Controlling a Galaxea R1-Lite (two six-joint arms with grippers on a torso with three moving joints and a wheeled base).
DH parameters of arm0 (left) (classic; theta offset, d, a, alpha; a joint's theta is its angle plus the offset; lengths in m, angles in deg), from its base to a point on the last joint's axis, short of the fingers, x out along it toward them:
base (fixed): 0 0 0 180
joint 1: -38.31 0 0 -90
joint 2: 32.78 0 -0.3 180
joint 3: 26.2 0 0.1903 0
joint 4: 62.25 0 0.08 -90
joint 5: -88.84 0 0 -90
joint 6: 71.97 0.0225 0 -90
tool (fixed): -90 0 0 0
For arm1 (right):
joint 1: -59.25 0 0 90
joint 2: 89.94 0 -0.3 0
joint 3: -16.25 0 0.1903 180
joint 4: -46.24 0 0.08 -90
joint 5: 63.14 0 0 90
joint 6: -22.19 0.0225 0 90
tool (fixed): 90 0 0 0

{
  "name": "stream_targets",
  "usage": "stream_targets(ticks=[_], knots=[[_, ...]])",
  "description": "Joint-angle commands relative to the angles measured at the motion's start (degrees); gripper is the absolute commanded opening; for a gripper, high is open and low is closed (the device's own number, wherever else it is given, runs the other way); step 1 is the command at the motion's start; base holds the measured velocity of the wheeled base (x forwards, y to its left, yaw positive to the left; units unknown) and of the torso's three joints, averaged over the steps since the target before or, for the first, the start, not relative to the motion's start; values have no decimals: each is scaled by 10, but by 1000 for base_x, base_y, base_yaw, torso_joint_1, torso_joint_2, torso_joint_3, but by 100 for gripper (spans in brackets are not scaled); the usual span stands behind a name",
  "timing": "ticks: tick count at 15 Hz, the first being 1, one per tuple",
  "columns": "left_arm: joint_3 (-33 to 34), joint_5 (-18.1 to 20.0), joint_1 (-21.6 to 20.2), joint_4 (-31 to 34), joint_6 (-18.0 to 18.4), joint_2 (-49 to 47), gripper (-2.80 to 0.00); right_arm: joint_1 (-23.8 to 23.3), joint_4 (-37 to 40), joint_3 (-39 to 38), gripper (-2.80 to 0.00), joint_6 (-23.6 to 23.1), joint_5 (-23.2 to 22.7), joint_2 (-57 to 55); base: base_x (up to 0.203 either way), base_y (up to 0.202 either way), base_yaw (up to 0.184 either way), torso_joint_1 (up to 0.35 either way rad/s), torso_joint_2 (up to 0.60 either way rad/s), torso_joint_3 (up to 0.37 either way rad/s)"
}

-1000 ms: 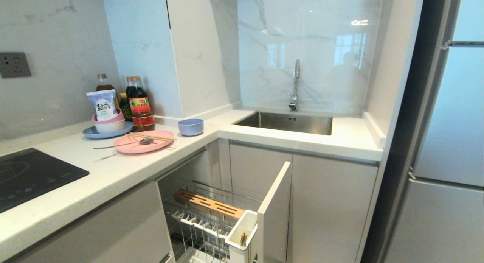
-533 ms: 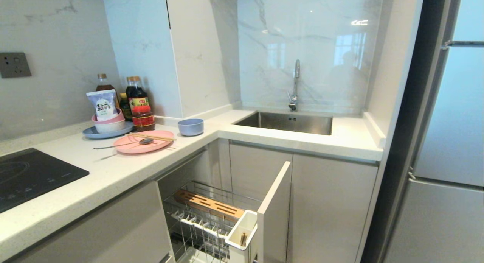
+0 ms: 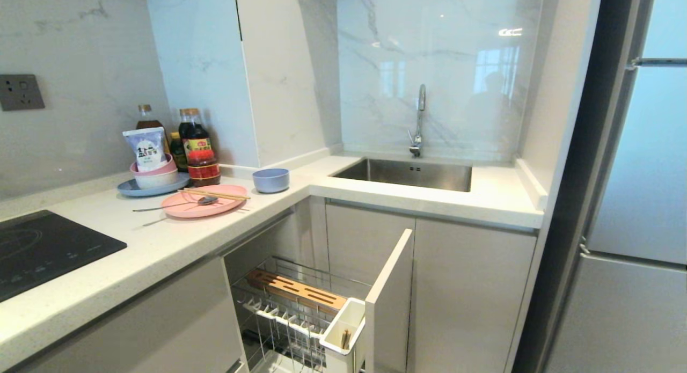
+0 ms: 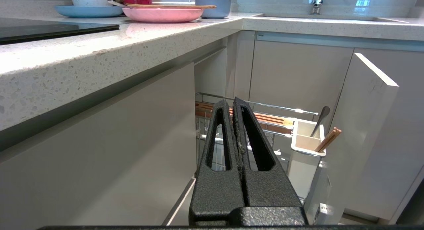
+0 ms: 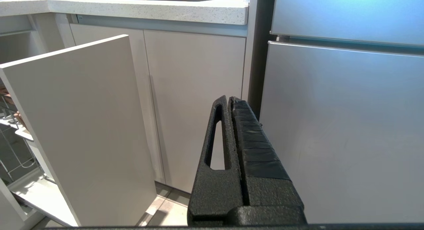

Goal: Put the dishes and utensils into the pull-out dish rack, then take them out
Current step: Pick up the chopsticks and place it in the cupboard

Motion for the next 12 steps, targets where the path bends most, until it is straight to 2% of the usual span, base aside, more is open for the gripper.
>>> stream_targets(ticks=[1, 12], knots=[[-1, 0, 0, 0, 0, 0, -280, 0, 0, 0, -280, 0, 0, 0, 0, 0, 0, 1, 4, -43], [0, 1, 0, -1, 1, 0, -280, 0, 0, 0, -280, 0, 0, 0, 0, 0, 0, 1, 2, -181]])
